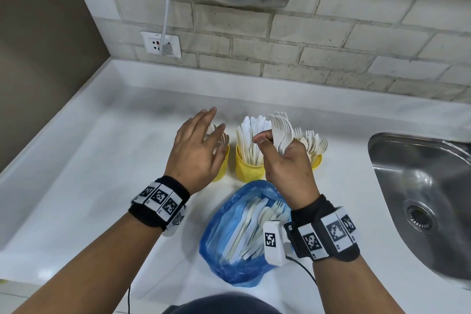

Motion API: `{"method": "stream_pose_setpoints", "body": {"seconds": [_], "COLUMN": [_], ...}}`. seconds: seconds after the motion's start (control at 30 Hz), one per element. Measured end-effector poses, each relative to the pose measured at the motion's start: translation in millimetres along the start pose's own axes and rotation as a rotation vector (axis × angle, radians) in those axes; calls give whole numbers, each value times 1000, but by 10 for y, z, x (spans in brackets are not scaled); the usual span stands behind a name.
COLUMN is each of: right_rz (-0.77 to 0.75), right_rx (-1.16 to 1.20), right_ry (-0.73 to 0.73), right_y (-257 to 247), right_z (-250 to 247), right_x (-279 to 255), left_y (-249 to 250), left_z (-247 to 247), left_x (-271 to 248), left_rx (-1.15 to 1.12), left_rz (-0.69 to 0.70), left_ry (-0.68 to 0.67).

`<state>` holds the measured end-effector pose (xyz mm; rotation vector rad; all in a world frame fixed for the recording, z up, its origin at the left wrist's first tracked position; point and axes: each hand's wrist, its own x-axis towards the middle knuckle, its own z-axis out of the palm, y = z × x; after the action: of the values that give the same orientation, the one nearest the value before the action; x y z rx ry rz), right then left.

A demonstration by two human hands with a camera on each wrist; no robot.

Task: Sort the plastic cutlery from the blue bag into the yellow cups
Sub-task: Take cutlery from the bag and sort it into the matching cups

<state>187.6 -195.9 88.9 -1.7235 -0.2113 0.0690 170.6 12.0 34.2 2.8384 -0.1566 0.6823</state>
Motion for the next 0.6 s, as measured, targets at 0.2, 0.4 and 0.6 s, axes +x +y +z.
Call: {"method": "stream_pose_setpoints", "body": {"seconds": [0.2,0.4,0.6], "right_rz": [8,110,5], "right_rx": [36,147,158], "right_ry": [-18,-31,87], "right_y": [-1,-42,-100], "right_z": [-10,-45,-19], "right_x": [-3,-58,-101], "left_y": [-46,42,642], "left_z": [174,51,-391], "left_x": [130,154,49], "left_rx": [-17,-55,-699], "left_rz": [-116,-202,-248], "left_ry": [-162,-169,-20]}}
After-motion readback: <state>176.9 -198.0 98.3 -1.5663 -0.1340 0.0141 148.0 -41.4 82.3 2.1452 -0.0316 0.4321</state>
